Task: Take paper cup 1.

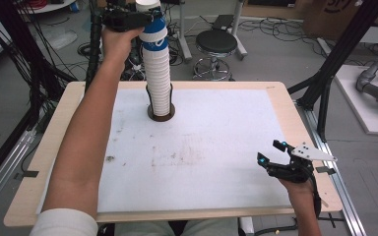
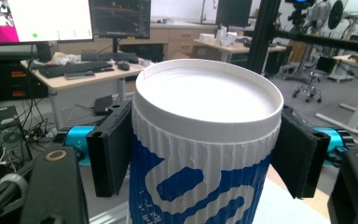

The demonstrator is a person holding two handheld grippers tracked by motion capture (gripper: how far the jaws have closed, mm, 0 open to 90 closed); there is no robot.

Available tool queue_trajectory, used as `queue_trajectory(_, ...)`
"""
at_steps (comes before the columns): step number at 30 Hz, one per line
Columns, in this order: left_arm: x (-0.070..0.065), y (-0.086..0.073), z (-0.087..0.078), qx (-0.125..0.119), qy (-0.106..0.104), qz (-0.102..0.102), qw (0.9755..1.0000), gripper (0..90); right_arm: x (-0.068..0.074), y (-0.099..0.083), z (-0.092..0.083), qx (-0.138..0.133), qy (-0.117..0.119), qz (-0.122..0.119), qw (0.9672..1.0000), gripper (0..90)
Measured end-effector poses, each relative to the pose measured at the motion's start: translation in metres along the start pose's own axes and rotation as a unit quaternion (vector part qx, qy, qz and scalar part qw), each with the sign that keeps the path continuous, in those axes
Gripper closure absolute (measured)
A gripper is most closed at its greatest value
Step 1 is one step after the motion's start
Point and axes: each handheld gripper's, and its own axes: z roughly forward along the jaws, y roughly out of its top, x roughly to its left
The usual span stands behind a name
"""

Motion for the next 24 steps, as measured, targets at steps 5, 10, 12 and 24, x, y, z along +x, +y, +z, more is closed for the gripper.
queue_trajectory(5,-0.002,0.013,-0.014,-0.029,-0.002,-0.004,0.9996,29.0,0.000,0.001,-0.001,-0.001,0.001,-0.001,1.0000,19.9)
queue_trajectory(10,-0.003,0.025,-0.031,-0.047,-0.001,0.003,0.9989,29.0,0.001,0.001,0.000,-0.001,0.001,-0.003,1.0000,19.9)
queue_trajectory(12,-0.002,0.028,-0.039,-0.050,-0.002,0.005,0.9987,28.9,0.001,0.001,0.000,-0.001,0.001,-0.003,1.0000,19.9)
queue_trajectory(24,0.007,0.023,-0.092,-0.045,-0.015,0.022,0.9986,28.9,0.005,0.002,0.003,0.001,0.006,-0.006,1.0000,19.9)
